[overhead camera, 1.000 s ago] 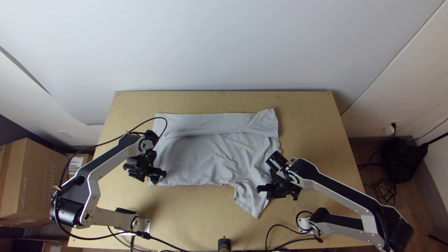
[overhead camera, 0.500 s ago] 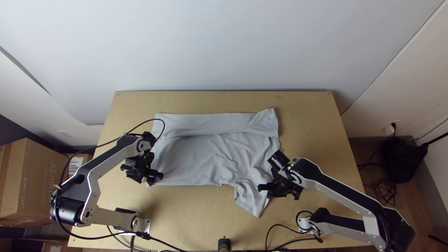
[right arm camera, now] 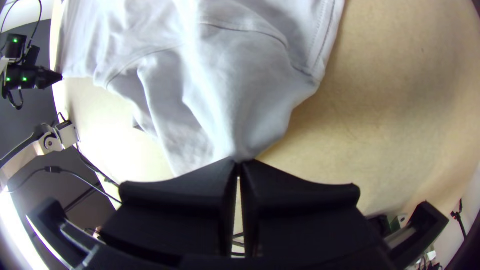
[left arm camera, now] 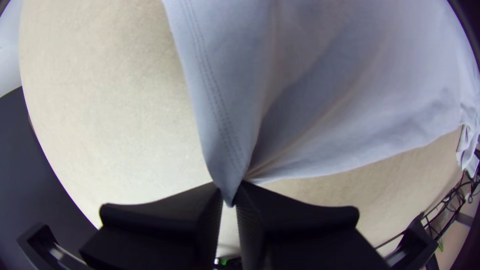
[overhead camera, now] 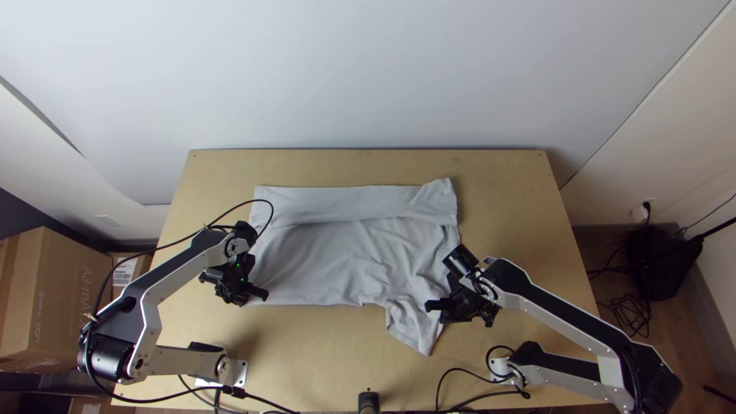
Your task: Fold the t-shirt
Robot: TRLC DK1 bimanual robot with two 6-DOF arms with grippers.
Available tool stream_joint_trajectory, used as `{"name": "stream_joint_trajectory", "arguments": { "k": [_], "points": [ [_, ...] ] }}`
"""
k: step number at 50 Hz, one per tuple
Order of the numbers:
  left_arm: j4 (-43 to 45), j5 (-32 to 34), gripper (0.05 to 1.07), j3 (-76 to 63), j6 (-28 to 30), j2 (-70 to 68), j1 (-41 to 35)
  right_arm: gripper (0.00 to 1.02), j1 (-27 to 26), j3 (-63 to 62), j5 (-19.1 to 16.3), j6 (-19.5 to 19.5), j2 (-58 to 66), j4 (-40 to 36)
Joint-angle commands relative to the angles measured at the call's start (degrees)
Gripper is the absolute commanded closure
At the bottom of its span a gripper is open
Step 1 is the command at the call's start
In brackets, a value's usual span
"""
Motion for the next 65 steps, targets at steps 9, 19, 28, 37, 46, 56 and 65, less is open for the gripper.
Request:
{"name": "stream_joint_trajectory", "arguments": {
  "k": [9, 19, 28, 37, 46, 56, 65],
  "points": [
    [0.7, 0.2, 1.05, -2.1, 4.6, -2.3, 1.1, 1.00, -6.8, 1.8, 0.1, -3.6, -2.5, -2.0],
    [2.0, 3.4, 1.05, -0.2, 11.2, -6.9, 6.8, 1.00, -18.4, 7.3, 0.1, -11.6, -2.1, -6.7],
    [1.9, 6.0, 1.05, 0.9, 16.4, -8.0, 11.9, 1.00, -25.6, 9.4, 0.1, -15.9, 0.0, -7.9],
    [3.6, 9.2, 1.05, 0.2, 22.9, -9.1, 18.2, 1.00, -29.4, 9.3, 0.1, -18.3, 1.6, -7.9],
    [4.8, 10.4, 1.05, 0.8, 25.0, -8.9, 22.1, 1.00, -31.5, 10.0, 0.9, -19.4, 2.3, -7.9],
    [3.3, 15.9, 1.05, 7.0, 22.9, -10.2, 20.2, 1.00, -27.4, 15.8, 0.8, -18.1, 0.7, -7.6],
    [3.2, 18.0, 1.05, 14.5, 19.5, -8.1, 17.7, 1.00, -27.5, 21.0, 0.8, -18.1, 3.1, -5.6]
  ]
}}
